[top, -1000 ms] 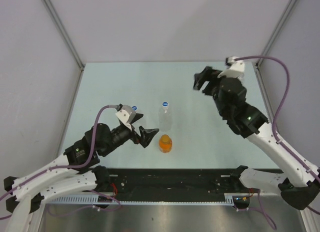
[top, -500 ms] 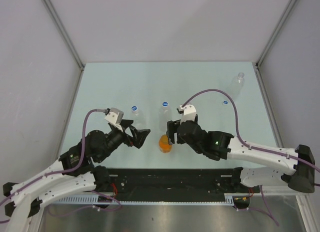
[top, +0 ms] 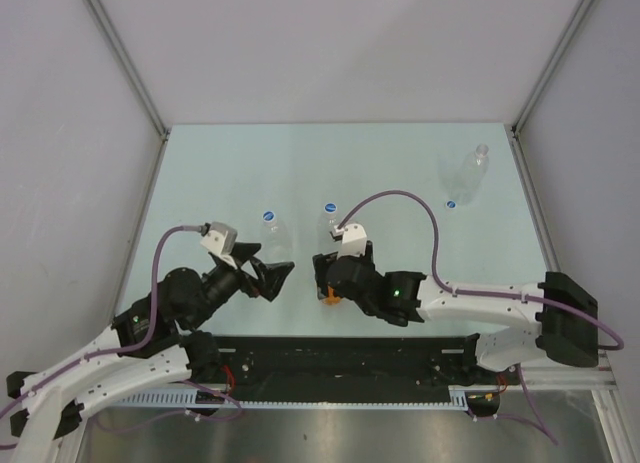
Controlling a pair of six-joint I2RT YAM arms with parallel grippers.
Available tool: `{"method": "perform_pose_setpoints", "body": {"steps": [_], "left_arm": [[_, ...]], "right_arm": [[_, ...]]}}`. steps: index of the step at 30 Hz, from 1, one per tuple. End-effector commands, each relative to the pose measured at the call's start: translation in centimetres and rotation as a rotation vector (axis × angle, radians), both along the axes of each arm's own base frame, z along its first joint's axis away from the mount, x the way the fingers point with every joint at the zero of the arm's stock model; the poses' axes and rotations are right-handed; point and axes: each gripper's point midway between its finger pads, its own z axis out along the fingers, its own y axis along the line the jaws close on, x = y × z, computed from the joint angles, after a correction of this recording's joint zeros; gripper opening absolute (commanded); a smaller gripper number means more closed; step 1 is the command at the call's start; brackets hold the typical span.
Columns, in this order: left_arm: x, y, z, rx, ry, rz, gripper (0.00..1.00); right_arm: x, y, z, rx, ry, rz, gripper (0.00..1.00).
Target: Unscrew the bottle caps
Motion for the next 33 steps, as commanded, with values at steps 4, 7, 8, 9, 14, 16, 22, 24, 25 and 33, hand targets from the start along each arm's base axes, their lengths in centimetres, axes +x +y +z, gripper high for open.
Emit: {"method": "perform_pose_setpoints", "body": {"steps": [4,7,8,9,14,16,22,24,25,33], "left_arm": [[-0.1,0.9,0.0,-0.017,-0.008,0.024,1.00],[-0.1,0.9,-0.1,-0.014,-0.006,0.021,1.00],[-0.1,0.9,-0.3,-0.012,-0.002,0.022,1.00],[-0.2,1.0,-0.3,-0.013,-0.001,0.022,1.00],[-0.2,1.0,-0.6,-0.014,0.005,0.021,1.00],[-0.2,1.0,-0.6,-0.014,0.005,0.019,1.00],[-0.2,0.6,-0.8,-0.003,0.006,0.010,1.00],[-0.2,0.5,-0.8,0.003,0.005,0.004,1.00],[-0.2,0.5,-0.7,0.009,0.002,0.002,1.00],[-0.7,-0.8,1.6,0.025,-0.067,-0.084,1.00]], "right_arm": [[0.8,1.5,-1.6,0.029,0.001,-0.053,0.84],[0.9,1.9,-2.2,0.024,0.004,-0.050,0.81],[0.9,2.1,-2.3,0.025,0.003,-0.050,0.78],[1.0,2.0,-2.4,0.024,0.005,-0.055,0.77],[0.9,1.7,-2.7,0.014,0.015,-0.065,0.57],[0.8,1.4,-2.8,0.008,0.020,-0.070,0.51],[0.1,0.9,-2.0,0.004,0.004,-0.073,0.31],[-0.6,1.0,-1.1,0.017,-0.006,-0.058,0.23],[-1.0,0.8,0.2,0.044,-0.018,-0.051,0.21],[-4.5,-2.6,10.8,0.287,-0.042,-0.041,0.05]]}}
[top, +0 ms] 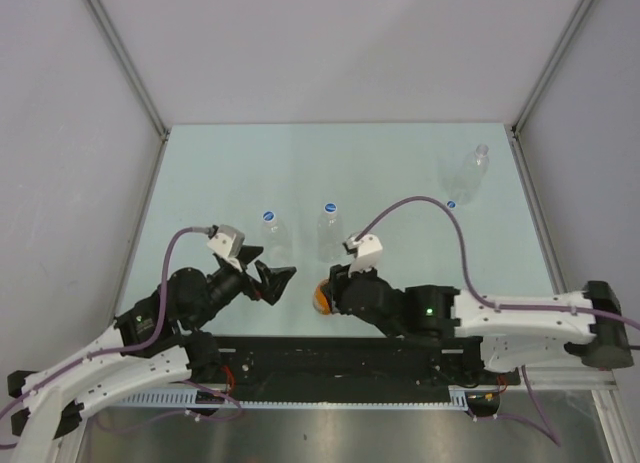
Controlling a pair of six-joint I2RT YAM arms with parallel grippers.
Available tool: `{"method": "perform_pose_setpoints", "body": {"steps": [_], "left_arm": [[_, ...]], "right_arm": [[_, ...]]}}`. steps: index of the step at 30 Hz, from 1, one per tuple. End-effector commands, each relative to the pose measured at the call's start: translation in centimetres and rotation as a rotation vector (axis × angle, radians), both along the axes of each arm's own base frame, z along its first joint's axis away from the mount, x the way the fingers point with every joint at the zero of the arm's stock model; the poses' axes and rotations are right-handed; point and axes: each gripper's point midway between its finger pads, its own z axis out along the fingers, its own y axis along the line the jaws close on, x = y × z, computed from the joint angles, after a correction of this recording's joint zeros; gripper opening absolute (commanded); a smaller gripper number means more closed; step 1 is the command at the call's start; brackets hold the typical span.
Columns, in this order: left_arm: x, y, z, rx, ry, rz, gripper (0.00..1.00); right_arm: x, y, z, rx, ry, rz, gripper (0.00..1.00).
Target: Unscrew the bottle caps
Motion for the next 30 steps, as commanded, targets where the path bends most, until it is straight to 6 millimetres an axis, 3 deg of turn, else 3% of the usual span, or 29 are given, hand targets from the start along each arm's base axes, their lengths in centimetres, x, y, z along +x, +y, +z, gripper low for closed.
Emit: {"method": "perform_pose_setpoints", "body": {"steps": [1,2,8,13,14,21,30], "left_arm": [[-0.4,-1.0,3.9,-0.034,-0.107,-0.080,1.00],[-0.7,-0.9,4.8,-0.057,-0.136,-0.092,1.00],[-2.6,-1.4,9.9,-0.117,-0.275,-0.217,1.00],[-5.7,-4.8,12.1,-0.089,-0.345,-0.483,1.00],[-6.6,-5.4,12.3,-0.093,-0.356,-0.543,1.00],[-7.7,-7.8,11.4,-0.040,-0.366,-0.686,1.00],[-6.6,-10.3,10.6,0.009,-0.381,-0.722,1.00]], "right_arm": [[0.4,-3.7,7.4,0.207,-0.014,-0.111,0.05],[0.7,-5.0,9.2,0.278,-0.014,-0.130,0.05],[2.5,-8.4,12.9,0.426,-0.029,-0.180,0.03],[2.6,-8.6,15.1,0.552,0.006,-0.097,0.02],[2.5,-8.6,15.4,0.570,0.016,-0.087,0.02],[1.5,-8.7,18.1,0.724,0.070,0.016,0.02],[-0.5,-7.1,19.2,0.775,0.151,0.191,0.02]]}}
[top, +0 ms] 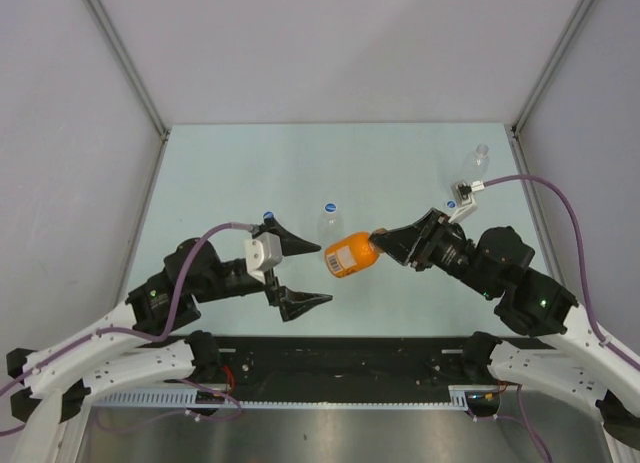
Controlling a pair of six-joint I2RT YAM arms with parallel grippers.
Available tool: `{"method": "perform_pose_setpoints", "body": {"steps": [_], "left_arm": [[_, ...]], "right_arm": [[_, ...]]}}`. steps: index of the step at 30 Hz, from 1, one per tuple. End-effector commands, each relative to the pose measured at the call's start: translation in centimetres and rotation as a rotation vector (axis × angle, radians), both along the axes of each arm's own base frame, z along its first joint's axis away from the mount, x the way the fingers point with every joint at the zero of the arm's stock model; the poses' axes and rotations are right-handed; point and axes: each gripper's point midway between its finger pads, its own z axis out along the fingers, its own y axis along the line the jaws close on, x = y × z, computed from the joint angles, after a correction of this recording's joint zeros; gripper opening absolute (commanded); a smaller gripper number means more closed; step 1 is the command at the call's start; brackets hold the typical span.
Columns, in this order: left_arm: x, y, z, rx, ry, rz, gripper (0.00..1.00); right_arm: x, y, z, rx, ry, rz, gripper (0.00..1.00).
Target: Unscrew the bottle caps
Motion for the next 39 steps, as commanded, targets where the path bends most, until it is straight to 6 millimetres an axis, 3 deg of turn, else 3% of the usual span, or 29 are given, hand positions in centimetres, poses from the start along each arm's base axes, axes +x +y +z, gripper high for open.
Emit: {"method": "perform_pose_setpoints", "body": {"steps": [1,11,23,35,38,39], "left_arm": [[-0.1,-1.1,2.6,-0.046,-0.075,-0.051,1.00],[1.6,-3.5,2.3,-0.005,-0.071,-0.057,1.00],[2.0,-3.7,0.7,-0.009,-0.025,-0.049,1.00],[1.7,-4.2,-0.7,0.005,0.007,-0.091,1.00],[1.7,-4.3,-1.1,0.014,0.012,-0.103,0.93],[1.7,-4.3,-1.2,0.015,0.013,-0.106,0.87]], "right_arm": [[-2.0,1.8,1.8,0.074,-0.014,0.154,0.02],[-2.8,2.8,1.8,0.063,-0.032,0.228,0.02],[-3.1,2.1,3.1,0.097,-0.075,0.221,0.02],[-3.0,1.9,3.1,0.086,-0.094,0.212,0.02],[-2.9,1.9,2.9,0.078,-0.092,0.209,0.02],[-2.9,1.9,3.0,0.081,-0.095,0.209,0.02]]}}
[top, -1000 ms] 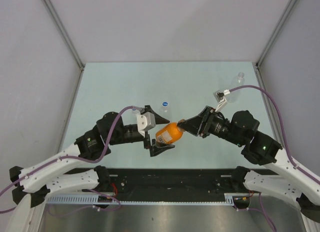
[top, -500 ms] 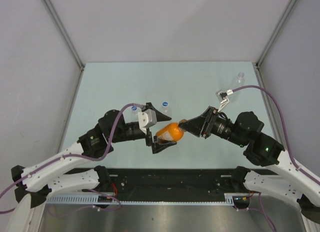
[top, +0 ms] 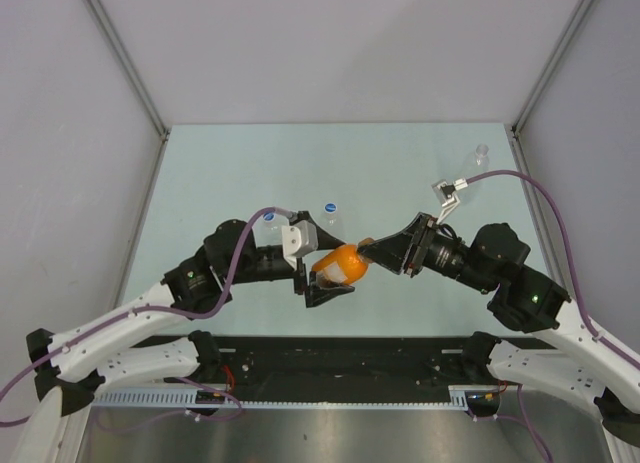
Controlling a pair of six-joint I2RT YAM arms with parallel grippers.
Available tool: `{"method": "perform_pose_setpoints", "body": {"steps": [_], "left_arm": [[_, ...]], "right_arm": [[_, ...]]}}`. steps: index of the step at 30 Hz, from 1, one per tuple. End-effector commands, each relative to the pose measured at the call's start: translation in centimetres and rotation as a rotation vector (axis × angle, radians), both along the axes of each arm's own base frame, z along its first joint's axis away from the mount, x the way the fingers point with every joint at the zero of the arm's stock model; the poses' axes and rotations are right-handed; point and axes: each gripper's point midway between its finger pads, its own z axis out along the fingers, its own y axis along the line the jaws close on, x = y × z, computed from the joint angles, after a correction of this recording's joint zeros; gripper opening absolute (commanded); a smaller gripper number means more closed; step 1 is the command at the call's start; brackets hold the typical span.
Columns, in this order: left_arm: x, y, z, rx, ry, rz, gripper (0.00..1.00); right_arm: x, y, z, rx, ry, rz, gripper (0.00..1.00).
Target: Unscrew the bottle caps
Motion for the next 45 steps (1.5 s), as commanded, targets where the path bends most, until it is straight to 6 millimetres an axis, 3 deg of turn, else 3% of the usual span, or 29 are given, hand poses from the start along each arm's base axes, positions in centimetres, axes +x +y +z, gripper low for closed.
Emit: {"method": "perform_pose_setpoints", "body": {"steps": [1,5,9,11,14,15,17,18,21,28,29,32,37,45], "left_arm": [[-0.4,-0.3,0.5,-0.033,0.020,-0.042,0.84],[-0.8,-0.5,0.4,-0.035,0.027,-0.069,0.70],[-1.0,-0.7,-0.1,-0.025,0.039,-0.093,0.46],[-1.1,-0.8,-0.3,-0.024,0.044,-0.101,0.40],[-1.1,-0.7,-0.4,-0.025,0.043,-0.102,0.29],[-1.1,-0.7,-0.4,-0.025,0.043,-0.102,0.26],[-1.0,-0.7,-0.4,-0.024,0.042,-0.099,0.26],[-1.0,-0.7,-0.4,-0.024,0.042,-0.098,0.28],[-0.7,-0.7,-0.5,-0.024,0.031,-0.081,0.29],[1.5,-1.2,-0.2,-0.038,-0.032,0.007,0.21],[2.4,-1.1,-0.3,-0.037,-0.041,0.054,0.14],[4.1,-1.1,-0.3,-0.044,-0.063,0.135,0.06],[5.3,-1.0,0.2,-0.065,-0.090,0.200,0.07],[5.8,-0.7,0.5,-0.070,-0.121,0.235,0.05]], "right_arm": [[-0.1,-0.5,1.7,0.039,-0.060,-0.006,0.02],[-0.1,-0.4,1.4,0.026,-0.060,-0.005,0.02],[0.0,-0.3,1.0,0.012,-0.061,-0.005,0.02],[0.0,-0.3,1.0,0.010,-0.063,-0.003,0.04],[0.0,-0.1,0.8,-0.002,-0.069,0.000,0.16],[-0.1,-0.1,0.7,-0.003,-0.067,0.000,0.28],[0.0,-0.2,0.6,-0.007,-0.067,-0.008,0.38],[0.1,-0.2,0.6,-0.009,-0.068,-0.012,0.48],[0.5,-0.5,0.6,-0.009,-0.069,-0.038,0.62],[2.1,-0.8,1.4,-0.001,-0.072,-0.128,0.77],[2.0,-0.8,1.5,0.002,-0.070,-0.125,0.78],[2.9,-1.4,1.9,0.013,-0.080,-0.197,0.79],[3.3,-1.9,2.8,0.038,-0.099,-0.247,0.78],[4.6,-3.3,2.6,0.031,-0.081,-0.351,0.66]]}}
